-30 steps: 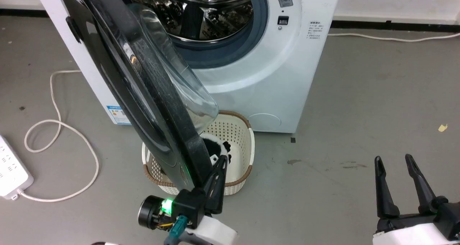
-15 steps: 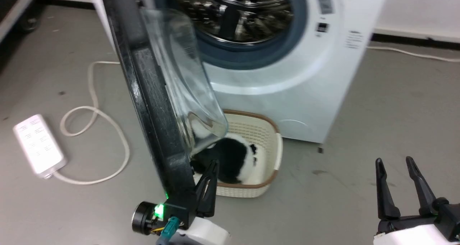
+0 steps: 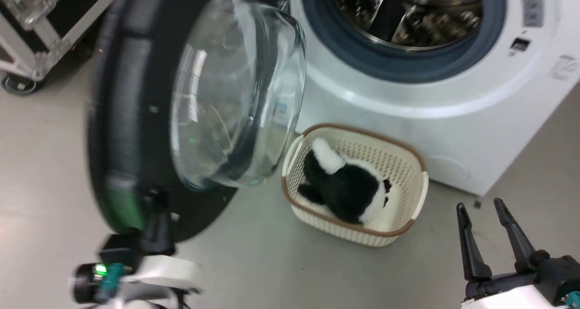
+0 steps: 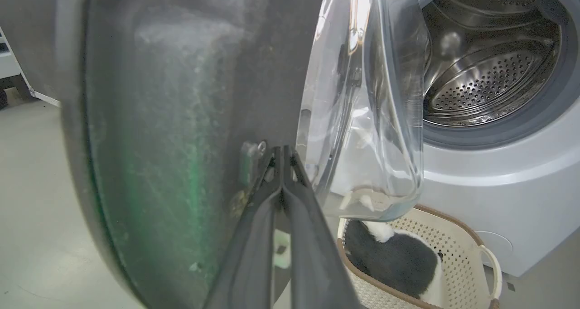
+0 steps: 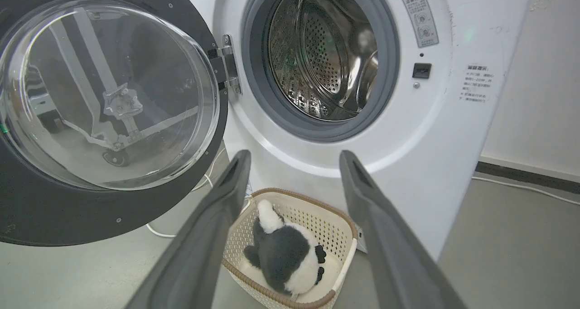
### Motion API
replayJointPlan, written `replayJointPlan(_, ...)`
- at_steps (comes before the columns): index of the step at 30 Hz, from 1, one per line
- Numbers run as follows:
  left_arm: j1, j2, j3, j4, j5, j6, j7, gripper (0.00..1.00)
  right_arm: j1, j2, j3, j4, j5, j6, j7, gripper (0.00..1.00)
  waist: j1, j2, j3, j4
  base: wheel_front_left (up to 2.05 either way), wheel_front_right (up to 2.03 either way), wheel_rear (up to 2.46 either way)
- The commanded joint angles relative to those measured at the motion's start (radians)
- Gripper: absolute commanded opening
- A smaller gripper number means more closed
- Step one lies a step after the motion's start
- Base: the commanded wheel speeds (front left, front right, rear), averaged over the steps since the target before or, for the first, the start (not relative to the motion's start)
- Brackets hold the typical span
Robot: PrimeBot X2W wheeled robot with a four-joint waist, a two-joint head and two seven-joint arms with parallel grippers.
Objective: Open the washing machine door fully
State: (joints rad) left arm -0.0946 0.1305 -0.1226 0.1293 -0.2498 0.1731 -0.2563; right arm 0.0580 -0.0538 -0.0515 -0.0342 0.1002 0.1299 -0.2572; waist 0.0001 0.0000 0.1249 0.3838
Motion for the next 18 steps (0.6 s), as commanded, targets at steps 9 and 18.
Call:
replayJointPlan(9,-0.101,0.085,0.152,0.084,-0.066,-0.035,-0.005,0.0,-0.023,-0.043,0.008,-0.009,-0.009,0.001,-0.005,1.0,-0.0001,0.0,0.103,0.004,0.0,0.0,0.0)
replayJointPlan(18,-0.222,0.145,0.318,0.204,-0.127,-0.068,-0.005,0.0,-0.036,-0.078,0.001,-0.021,-0.004,0.001,-0.005,1.0,-0.0001,0.0,0.163,-0.021,0.0,0.0,0.0)
